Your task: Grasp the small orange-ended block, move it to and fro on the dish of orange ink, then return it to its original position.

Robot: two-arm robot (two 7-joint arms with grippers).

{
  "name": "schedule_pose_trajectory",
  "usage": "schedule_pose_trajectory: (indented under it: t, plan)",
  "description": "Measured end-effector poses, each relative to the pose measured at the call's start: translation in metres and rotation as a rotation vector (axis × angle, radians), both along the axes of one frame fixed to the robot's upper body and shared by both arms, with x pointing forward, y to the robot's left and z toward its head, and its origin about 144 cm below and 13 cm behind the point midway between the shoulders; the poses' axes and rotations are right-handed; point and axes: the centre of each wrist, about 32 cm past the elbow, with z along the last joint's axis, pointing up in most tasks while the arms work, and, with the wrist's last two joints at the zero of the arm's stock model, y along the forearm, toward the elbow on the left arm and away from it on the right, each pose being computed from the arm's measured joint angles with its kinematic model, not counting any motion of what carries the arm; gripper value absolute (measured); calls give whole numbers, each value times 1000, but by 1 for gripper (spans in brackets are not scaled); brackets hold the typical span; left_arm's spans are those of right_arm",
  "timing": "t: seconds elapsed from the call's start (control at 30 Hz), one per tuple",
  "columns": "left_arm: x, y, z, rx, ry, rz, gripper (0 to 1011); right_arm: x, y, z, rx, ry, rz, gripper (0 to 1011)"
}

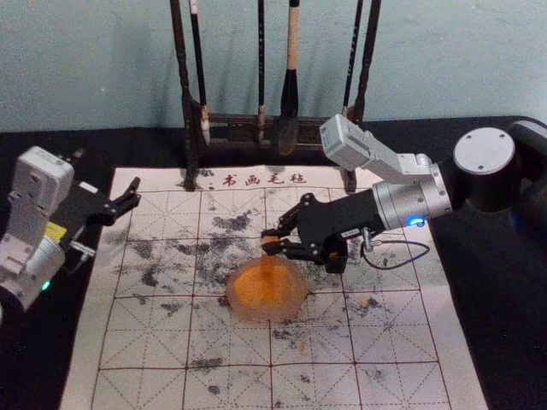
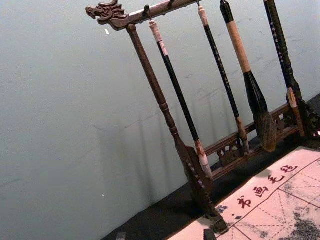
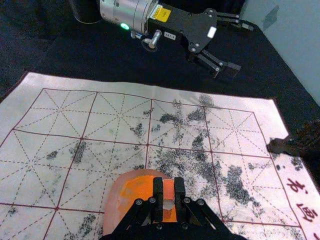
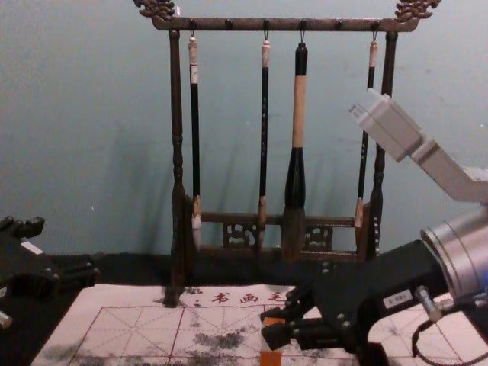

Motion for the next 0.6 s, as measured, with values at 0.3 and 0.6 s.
schedule_pose_trajectory:
  t: [0.3, 0.6]
  plan:
    - [0, 0, 0, 0, 0, 0, 1001, -1, 1, -3, -3, -1, -7, 130]
    - [0, 0, 0, 0, 0, 0, 1001, -1, 3, -7, 5, -1, -13, 129]
